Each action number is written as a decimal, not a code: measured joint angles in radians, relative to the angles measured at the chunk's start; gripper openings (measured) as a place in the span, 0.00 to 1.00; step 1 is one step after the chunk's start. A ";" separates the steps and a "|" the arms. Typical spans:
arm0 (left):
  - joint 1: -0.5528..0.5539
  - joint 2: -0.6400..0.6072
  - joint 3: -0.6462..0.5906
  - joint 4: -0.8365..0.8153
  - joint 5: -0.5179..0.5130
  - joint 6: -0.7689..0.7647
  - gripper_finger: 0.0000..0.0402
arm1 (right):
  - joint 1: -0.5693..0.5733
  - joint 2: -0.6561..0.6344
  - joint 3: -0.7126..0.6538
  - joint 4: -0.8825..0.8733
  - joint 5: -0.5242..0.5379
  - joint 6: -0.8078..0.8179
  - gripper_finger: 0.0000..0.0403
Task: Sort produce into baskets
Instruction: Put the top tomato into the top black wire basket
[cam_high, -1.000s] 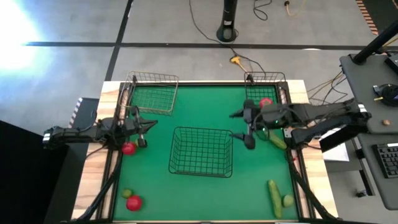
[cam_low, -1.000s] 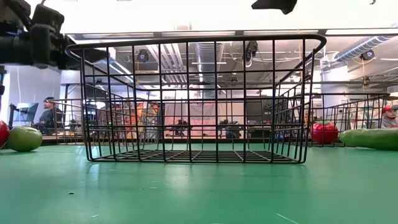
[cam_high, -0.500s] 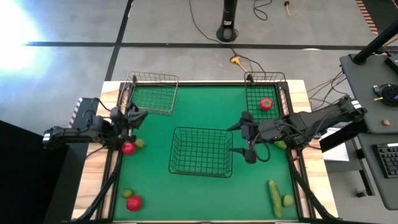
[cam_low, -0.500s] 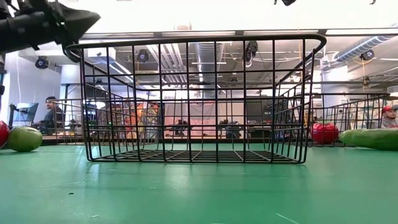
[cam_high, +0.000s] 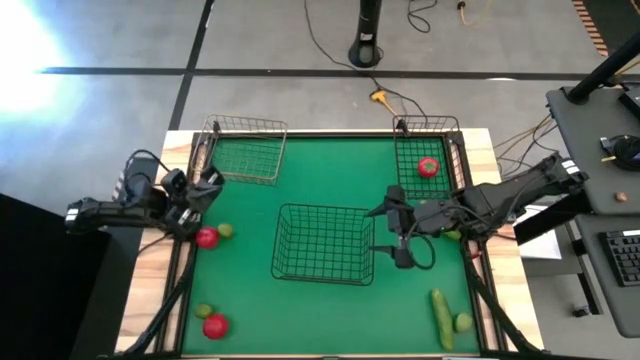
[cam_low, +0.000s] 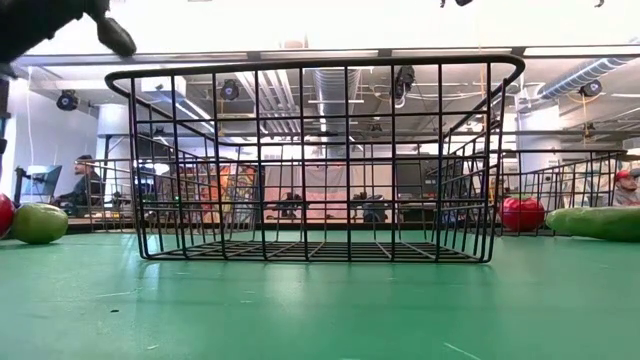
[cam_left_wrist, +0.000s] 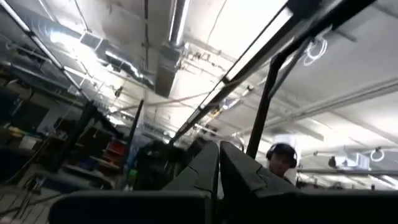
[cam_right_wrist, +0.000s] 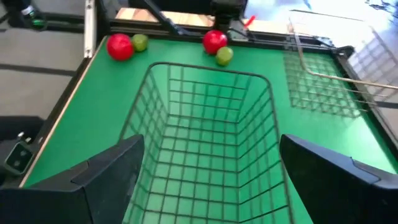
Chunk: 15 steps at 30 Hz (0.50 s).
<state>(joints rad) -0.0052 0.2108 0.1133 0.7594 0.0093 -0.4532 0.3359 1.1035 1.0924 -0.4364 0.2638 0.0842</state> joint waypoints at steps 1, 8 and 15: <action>-0.006 0.029 0.028 0.001 0.000 0.009 0.00 | 0.008 0.000 0.000 0.000 0.000 -0.003 0.91; -0.017 0.235 0.242 -0.185 0.000 0.051 0.00 | 0.048 0.000 0.000 0.001 0.000 0.021 0.91; -0.016 0.386 0.625 -0.919 -0.136 -0.011 0.00 | 0.117 0.000 0.000 -0.009 0.001 0.069 0.91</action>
<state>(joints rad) -0.0216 0.5969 0.7388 -0.1594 -0.1264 -0.4644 0.4526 1.1034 1.0920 -0.4451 0.2649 0.1531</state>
